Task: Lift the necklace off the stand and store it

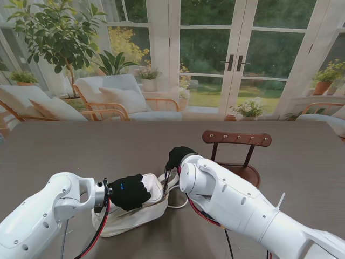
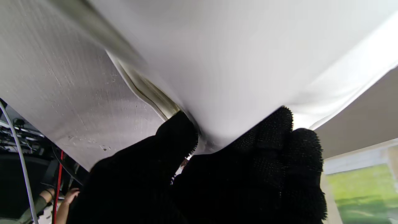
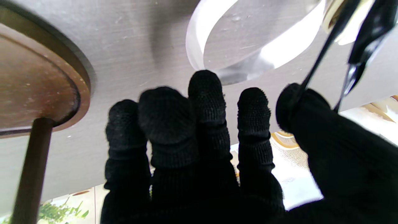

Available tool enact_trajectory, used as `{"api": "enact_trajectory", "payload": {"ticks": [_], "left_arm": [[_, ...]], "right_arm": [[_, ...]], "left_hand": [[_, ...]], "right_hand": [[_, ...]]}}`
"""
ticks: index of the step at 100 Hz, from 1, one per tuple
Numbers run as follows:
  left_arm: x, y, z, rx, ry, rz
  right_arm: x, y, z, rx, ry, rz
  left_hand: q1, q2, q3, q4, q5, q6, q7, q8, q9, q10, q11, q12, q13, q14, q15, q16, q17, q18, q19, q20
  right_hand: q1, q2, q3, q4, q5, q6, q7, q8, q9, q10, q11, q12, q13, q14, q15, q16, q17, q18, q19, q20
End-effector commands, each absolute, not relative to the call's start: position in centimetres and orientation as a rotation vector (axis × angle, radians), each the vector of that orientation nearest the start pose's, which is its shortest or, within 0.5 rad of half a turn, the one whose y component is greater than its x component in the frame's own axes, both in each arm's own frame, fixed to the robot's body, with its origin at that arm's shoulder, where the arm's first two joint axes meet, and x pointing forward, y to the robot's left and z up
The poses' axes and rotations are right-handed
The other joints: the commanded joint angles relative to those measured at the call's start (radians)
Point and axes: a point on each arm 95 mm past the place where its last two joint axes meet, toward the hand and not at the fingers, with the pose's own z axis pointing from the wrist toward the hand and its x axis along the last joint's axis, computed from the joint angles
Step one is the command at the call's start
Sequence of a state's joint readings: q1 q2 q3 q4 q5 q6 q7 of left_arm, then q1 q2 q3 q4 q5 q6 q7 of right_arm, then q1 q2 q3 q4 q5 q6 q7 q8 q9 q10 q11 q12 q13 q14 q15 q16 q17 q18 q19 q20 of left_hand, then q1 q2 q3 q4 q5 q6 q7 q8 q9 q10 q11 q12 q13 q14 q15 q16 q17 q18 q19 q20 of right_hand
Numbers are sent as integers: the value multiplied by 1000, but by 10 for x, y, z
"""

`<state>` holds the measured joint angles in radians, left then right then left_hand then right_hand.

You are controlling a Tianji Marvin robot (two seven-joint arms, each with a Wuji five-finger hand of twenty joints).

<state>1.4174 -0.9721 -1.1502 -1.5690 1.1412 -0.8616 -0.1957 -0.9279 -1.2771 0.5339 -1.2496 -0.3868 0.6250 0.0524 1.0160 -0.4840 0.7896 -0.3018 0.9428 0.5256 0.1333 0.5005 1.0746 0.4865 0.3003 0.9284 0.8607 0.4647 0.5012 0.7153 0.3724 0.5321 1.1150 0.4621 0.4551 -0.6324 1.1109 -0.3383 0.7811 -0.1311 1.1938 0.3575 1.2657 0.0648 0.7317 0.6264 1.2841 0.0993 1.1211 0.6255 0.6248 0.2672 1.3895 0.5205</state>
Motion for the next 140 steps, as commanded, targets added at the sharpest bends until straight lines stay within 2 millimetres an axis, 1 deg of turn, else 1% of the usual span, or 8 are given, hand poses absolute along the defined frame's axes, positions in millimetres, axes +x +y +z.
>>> {"api": "enact_trajectory", "payload": {"ticks": [1,6,11,31,64,90,112,140], "left_arm": [[362,-2,-352,-468,2516,-1478],[362,1,-346,-444,2483,-1491],[361,4,-340,-424,2456,-1493],[354,19,-317,-402,2280,-1520],[315,44,-303,-708,1896,-1421],[287,43,-308,-950,1638,-1206],[275,38,-314,-1144,1487,-981],[280,35,-329,-1414,1443,-767]], "right_arm": [[485,150,-320,1732,1521,1249],[482,149,-323,1736,1532,1251],[480,147,-326,1741,1541,1254],[474,144,-335,1759,1563,1256],[471,142,-339,1767,1578,1257],[469,145,-339,1764,1585,1264],[467,147,-339,1758,1592,1270],[467,146,-339,1763,1584,1272]], "left_hand": [[-11,-109,156,91,26,-546,239,-115,7,-361,-75,-36,-101,-210,-96,-176,-124,-253,-150,44],[-166,-121,153,89,-54,-532,137,-164,-47,-351,-70,-85,-124,-204,-103,-187,-140,-249,-174,48],[-334,-85,151,158,-126,-514,75,-205,-107,-335,-34,-293,-146,-196,-112,-191,-153,-246,-194,58],[-633,1,-98,145,-311,-441,-27,-292,-196,-300,-54,-369,-194,-169,-122,-186,-176,-228,-228,74],[-531,245,-411,218,-234,-365,126,-75,-221,-263,52,-202,-182,-92,0,-81,-147,-129,-163,225],[-477,325,-533,251,-156,-310,692,309,-62,-245,248,-4,26,-19,238,-9,76,-54,163,297],[-486,456,-793,280,-66,-258,711,244,78,-200,243,-31,216,11,302,-60,272,20,303,200],[-593,511,-813,274,99,-178,439,126,188,-156,176,-115,322,36,270,-103,381,68,328,133]], "right_hand": [[41,136,-3,26,-21,-11,9,5,42,-24,-2,18,31,-43,4,-2,259,-18,61,-3],[41,136,-4,26,-21,-11,10,6,41,-23,-2,18,30,-40,4,-2,259,-18,61,-2],[40,137,-4,27,-22,-12,11,7,41,-23,-2,18,30,-43,3,-3,259,-18,61,-2],[41,138,-5,27,-24,-10,13,9,39,-23,-3,18,31,-43,2,-3,259,-18,61,-2],[41,139,-5,28,-24,-11,13,9,36,-23,-3,18,31,-42,2,-3,259,-19,60,-2],[40,138,-6,28,-24,-10,13,9,36,-23,-2,19,31,-42,0,-4,258,-20,60,-2],[40,138,-5,28,-25,-13,13,9,35,-25,-1,19,31,-43,1,-4,258,-20,59,-2],[40,137,-4,28,-24,-12,13,9,35,-23,0,18,31,-40,1,-3,256,-22,59,-2]]}}
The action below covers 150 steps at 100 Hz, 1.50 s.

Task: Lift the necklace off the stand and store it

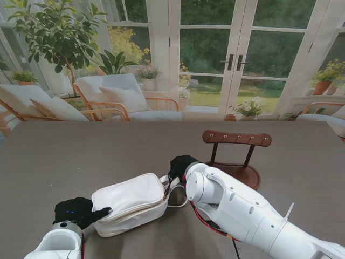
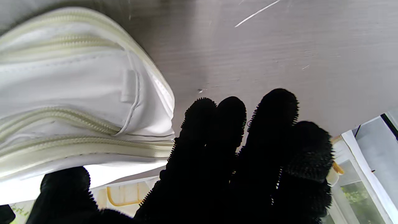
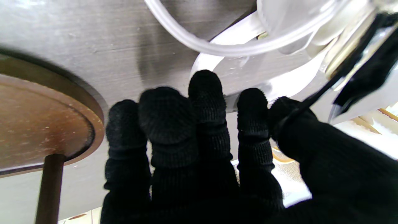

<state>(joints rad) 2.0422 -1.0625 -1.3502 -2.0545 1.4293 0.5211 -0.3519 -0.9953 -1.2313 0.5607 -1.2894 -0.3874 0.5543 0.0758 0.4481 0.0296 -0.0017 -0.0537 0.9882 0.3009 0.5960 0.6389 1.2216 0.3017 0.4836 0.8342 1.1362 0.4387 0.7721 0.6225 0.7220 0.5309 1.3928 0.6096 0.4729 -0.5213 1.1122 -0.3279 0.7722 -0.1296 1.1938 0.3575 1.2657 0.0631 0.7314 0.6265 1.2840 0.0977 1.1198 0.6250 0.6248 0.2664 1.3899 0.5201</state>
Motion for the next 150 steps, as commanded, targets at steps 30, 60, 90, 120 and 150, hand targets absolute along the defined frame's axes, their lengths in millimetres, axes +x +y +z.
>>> {"api": "enact_trajectory", "payload": {"ticks": [30,60,90,120,150], "left_arm": [[306,36,-348,-1479,1449,-748],[329,45,-358,-1500,1470,-814],[354,56,-357,-1482,1487,-926],[380,61,-336,-1432,1429,-1094],[410,58,-324,-1380,1462,-1213]], "right_arm": [[465,141,-341,-2348,-2112,-1703],[453,134,-348,-2331,-2059,-1708],[428,132,-357,-2249,-2020,-1704],[406,135,-359,-2178,-1974,-1732],[383,137,-358,-2114,-1913,-1744]], "left_hand": [[268,-146,38,37,62,67,-169,-83,6,54,-130,-170,-6,55,-40,-10,-28,66,24,-25],[567,-380,612,-134,-44,42,-99,-134,-69,20,-124,-190,-140,42,-91,9,-180,21,-49,48],[688,-258,373,-106,-53,-10,-38,-97,-101,-9,-70,-121,-190,33,-90,19,-242,-12,-61,74],[495,-220,410,-79,-29,-3,-112,-59,-114,1,-77,-108,-216,51,-95,21,-276,-9,-77,87],[281,-226,539,-35,-25,10,-184,-92,-128,7,-90,-108,-233,55,-105,19,-290,-15,-87,89]], "right_hand": [[23,26,-5,18,-15,-14,14,9,36,-22,0,18,31,-41,2,-3,256,-21,58,-2],[24,24,-3,18,-13,-10,14,8,37,-21,2,18,31,-36,3,-3,256,-22,59,-1],[24,23,-1,18,-12,-8,15,8,35,-21,1,17,31,-43,5,-2,257,-23,62,-1],[24,20,5,18,-11,-3,17,9,36,-20,2,17,31,-46,9,-1,259,-24,64,-2],[25,17,7,18,-10,0,17,9,35,-18,2,16,31,-40,13,0,262,-21,66,-3]]}}
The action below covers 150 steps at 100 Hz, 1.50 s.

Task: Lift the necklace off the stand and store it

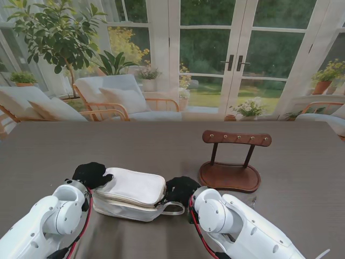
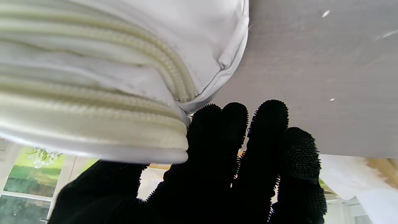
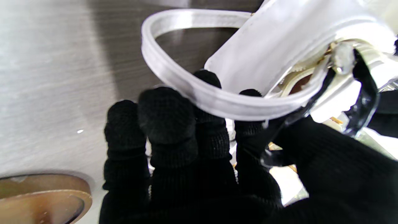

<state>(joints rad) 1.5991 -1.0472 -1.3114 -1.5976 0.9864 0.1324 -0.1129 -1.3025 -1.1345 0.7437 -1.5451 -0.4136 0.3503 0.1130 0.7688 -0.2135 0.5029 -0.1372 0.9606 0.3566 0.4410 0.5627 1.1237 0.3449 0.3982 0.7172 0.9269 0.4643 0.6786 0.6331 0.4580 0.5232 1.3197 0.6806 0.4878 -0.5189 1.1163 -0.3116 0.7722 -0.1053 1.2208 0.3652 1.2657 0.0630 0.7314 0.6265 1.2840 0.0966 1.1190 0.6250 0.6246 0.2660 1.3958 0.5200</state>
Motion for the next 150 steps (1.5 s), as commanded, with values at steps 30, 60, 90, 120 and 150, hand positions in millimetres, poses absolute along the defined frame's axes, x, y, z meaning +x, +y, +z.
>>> {"api": "enact_trajectory", "payload": {"ticks": [30,60,90,120,150], "left_arm": [[406,56,-311,-1256,1506,-1220],[401,48,-288,-1156,1461,-1334],[405,-11,-291,-1037,1751,-1530],[401,-37,-314,-890,1962,-1380],[395,-44,-342,-833,2107,-1222]], "right_arm": [[384,138,-359,-2115,-1914,-1738],[388,138,-362,-2143,-1909,-1710],[389,140,-364,-2145,-1906,-1710],[394,139,-362,-2159,-1891,-1725],[398,137,-359,-2177,-1865,-1736]], "left_hand": [[-163,6,-126,68,-116,10,-220,-148,-116,-4,-102,-73,-104,34,-88,-14,-89,-18,-78,3],[-106,59,-453,103,-268,49,-310,-280,-243,34,-230,-255,-264,37,-302,-129,-216,-27,-294,-50],[-88,-7,-432,108,-336,30,-333,-290,-352,-26,-257,-286,-395,-49,-406,-179,-329,-133,-496,-84],[-215,-121,-164,76,-426,85,-367,-338,-432,-29,-273,-302,-458,-75,-447,-194,-359,-175,-603,-66],[-246,-154,-80,64,-488,112,-392,-377,-483,-27,-285,-309,-494,-97,-465,-198,-379,-195,-663,-73]], "right_hand": [[11,13,5,3,-8,-21,-9,2,33,-16,2,16,31,-39,14,-1,261,-25,60,-5],[11,13,6,3,-8,-15,-9,2,33,-16,3,15,31,-40,14,-1,260,-22,61,-5],[11,12,8,4,-5,-13,-8,1,33,-16,3,15,31,-41,14,-2,261,-24,62,-6],[11,9,10,4,-4,-11,-9,1,34,-14,3,15,31,-38,16,-1,261,-23,62,-6],[9,5,16,5,0,-3,-8,1,33,-12,2,14,30,-38,15,-2,261,-21,62,-7]]}}
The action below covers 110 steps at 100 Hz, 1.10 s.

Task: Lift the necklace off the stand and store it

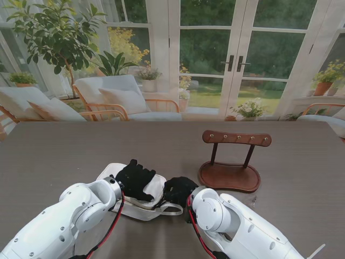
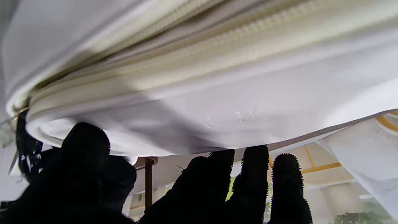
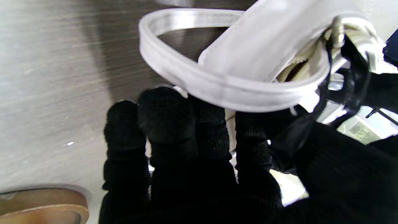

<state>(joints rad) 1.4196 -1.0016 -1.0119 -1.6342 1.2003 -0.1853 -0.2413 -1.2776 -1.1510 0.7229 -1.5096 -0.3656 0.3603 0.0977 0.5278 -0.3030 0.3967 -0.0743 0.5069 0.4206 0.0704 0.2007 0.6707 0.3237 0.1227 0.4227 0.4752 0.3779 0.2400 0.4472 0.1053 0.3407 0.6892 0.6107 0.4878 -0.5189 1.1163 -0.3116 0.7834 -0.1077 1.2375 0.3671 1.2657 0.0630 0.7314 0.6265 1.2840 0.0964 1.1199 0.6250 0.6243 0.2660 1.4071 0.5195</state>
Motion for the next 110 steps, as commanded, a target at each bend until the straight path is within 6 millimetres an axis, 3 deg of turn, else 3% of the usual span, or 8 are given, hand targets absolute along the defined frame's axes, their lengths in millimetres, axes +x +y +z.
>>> {"api": "enact_trajectory", "payload": {"ticks": [1,60,110], "left_arm": [[395,-44,-343,-833,2111,-1218],[374,-32,-364,-736,2283,-1018],[366,-27,-369,-711,2334,-990]], "right_arm": [[398,137,-358,-2177,-1864,-1737],[412,128,-331,-2271,-1869,-1794],[428,134,-329,-2334,-1930,-1792]], "left_hand": [[-5,-65,26,1,-37,47,-23,-16,-32,-6,-10,-15,-43,-12,-27,-12,-28,-13,-35,-4],[-10,-106,107,-9,-76,27,-32,-40,-74,-40,-17,-36,-65,-54,-45,-24,-22,-43,-108,-25],[-41,-145,167,-31,-79,22,-32,-48,-78,-52,-14,-38,-65,-71,-50,-30,-13,-54,-125,-32]], "right_hand": [[9,5,17,5,-11,0,-25,-1,33,-12,2,14,30,-37,14,-2,261,-21,51,-6],[14,5,21,2,-11,17,-22,-3,24,-8,0,14,31,-34,12,-3,259,-16,50,-6],[14,14,12,-1,-18,6,-22,-1,24,-9,3,14,31,-40,20,0,264,-15,53,-7]]}}
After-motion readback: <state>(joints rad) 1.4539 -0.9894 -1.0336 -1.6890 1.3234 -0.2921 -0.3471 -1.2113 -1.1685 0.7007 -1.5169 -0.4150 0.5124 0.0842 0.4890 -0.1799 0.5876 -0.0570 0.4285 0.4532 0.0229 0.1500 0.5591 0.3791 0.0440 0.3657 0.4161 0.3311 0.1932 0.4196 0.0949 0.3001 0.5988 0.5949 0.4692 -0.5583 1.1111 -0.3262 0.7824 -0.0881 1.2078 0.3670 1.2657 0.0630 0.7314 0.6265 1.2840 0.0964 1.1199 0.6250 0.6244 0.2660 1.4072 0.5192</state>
